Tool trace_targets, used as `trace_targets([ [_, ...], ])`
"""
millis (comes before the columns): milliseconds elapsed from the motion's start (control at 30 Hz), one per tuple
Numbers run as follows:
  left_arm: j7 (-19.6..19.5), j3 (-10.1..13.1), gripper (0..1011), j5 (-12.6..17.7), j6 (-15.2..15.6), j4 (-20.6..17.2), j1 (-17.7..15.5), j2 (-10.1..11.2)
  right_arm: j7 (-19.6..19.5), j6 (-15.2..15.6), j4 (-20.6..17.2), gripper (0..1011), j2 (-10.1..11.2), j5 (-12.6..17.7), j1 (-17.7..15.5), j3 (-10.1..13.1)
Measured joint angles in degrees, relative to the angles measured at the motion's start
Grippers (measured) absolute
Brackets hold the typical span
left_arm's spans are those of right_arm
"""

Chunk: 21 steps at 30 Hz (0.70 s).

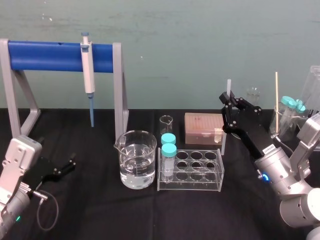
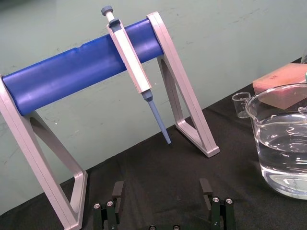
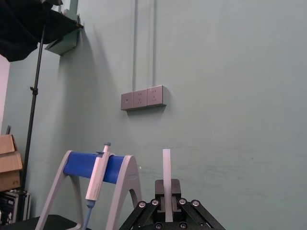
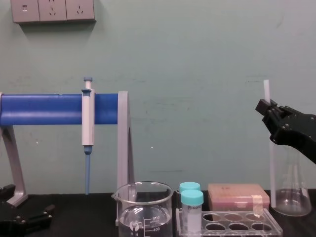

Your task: Pick up the stirring rod with one hand, then place it down.

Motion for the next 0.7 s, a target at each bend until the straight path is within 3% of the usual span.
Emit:
trace_targets([
  [700, 0.0, 0.0, 1000, 0.0, 0.0, 0.0, 0.0, 0.0, 0.0, 0.0, 0.0, 72, 0.0, 0.0, 0.0, 0.0],
])
